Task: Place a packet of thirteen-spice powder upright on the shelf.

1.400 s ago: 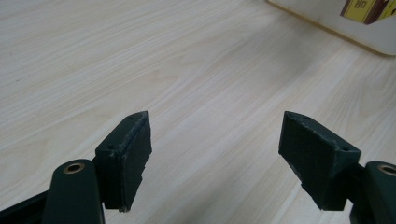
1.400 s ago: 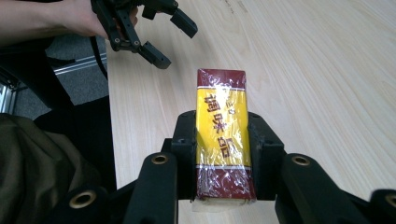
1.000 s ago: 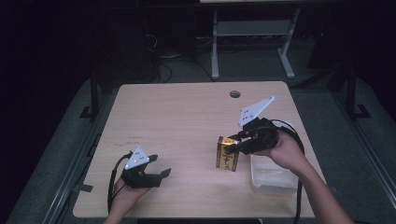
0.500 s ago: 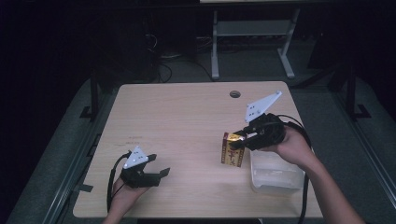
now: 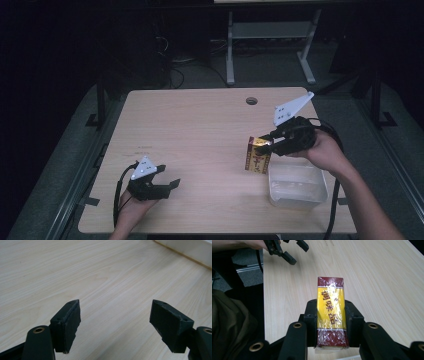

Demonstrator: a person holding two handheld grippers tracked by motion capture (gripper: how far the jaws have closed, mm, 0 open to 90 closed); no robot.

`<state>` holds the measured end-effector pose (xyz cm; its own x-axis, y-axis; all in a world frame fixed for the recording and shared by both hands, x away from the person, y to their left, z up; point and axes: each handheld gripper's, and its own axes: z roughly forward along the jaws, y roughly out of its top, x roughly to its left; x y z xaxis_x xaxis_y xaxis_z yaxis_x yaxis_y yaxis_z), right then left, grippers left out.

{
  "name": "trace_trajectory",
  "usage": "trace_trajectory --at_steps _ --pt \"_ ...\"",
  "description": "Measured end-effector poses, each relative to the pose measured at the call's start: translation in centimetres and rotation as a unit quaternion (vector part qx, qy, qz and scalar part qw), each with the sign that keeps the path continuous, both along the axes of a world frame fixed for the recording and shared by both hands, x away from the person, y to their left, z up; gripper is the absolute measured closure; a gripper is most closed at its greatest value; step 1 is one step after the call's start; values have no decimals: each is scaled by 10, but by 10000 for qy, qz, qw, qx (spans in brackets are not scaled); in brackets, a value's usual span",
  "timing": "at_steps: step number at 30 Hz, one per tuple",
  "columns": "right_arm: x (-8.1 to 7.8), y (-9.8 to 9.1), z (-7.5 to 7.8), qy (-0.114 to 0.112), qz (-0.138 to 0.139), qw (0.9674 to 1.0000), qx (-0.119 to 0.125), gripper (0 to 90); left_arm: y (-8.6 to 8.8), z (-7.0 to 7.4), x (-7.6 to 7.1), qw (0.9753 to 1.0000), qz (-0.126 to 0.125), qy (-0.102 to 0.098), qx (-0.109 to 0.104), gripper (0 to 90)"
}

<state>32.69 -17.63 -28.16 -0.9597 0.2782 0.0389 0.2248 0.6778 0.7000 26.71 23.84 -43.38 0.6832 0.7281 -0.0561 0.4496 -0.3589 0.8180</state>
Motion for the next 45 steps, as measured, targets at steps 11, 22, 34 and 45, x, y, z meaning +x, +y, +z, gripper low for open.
trace_trajectory --at_steps 11,22,34,45 --pt "7 -17 6 -127 -39 9999 -83 685 3 -1 1 10000 37 6 41 241" --pt "15 -34 5 -180 -126 9997 -124 685 4 -1 1 9999 97 16 20 241" --pt "25 -53 -3 -189 -196 9991 -315 685 4 -2 2 9999 109 37 16 242" --pt "33 -67 -13 -215 -263 9985 -429 685 5 -3 2 9999 107 41 29 242"
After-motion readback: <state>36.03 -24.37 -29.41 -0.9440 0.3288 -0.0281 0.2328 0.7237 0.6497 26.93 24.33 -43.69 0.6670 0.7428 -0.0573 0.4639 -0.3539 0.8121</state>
